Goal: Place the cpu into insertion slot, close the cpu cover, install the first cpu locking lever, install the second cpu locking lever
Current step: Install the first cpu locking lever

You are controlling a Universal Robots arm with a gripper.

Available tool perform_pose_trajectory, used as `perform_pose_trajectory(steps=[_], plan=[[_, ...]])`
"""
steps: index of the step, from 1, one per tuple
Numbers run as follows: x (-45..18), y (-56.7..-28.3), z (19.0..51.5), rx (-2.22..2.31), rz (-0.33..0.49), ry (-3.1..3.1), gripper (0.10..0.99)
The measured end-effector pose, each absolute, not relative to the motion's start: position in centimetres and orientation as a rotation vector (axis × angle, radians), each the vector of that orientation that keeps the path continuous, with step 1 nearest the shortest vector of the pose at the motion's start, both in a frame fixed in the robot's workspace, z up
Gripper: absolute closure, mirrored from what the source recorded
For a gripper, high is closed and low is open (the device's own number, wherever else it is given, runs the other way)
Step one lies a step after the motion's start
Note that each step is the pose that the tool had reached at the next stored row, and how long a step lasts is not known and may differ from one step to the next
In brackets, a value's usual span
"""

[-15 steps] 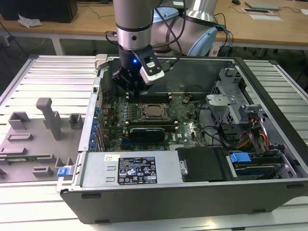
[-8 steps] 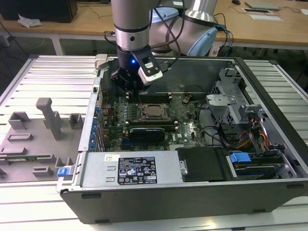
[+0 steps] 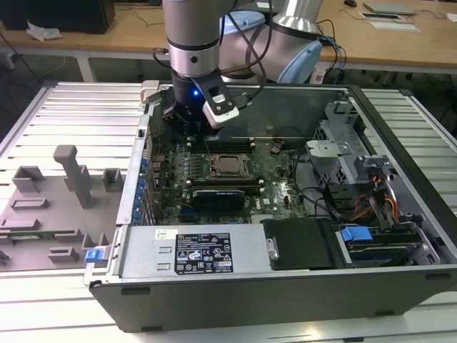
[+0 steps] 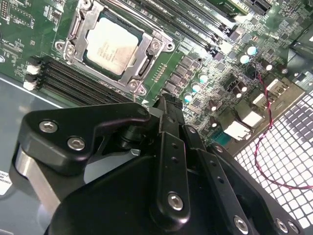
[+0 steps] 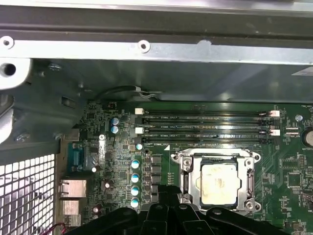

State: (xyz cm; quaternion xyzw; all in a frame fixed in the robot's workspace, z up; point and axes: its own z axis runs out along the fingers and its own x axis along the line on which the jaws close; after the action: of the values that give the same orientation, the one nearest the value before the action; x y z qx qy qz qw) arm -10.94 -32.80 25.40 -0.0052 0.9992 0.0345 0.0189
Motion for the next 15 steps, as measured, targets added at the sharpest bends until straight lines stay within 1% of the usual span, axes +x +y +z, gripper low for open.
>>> perform_pose_trajectory(steps=[2, 6, 10, 15], plan=[[-11.1, -32.8, 25.3, -0.016, 0.111, 3.101, 0.98], [-11.3, -32.8, 25.3, -0.016, 0.156, 3.094, 0.98], [-11.7, -32.8, 25.2, -0.014, 0.261, 3.078, 0.98], [-12.1, -32.8, 25.2, -0.013, 0.342, 3.064, 0.98]])
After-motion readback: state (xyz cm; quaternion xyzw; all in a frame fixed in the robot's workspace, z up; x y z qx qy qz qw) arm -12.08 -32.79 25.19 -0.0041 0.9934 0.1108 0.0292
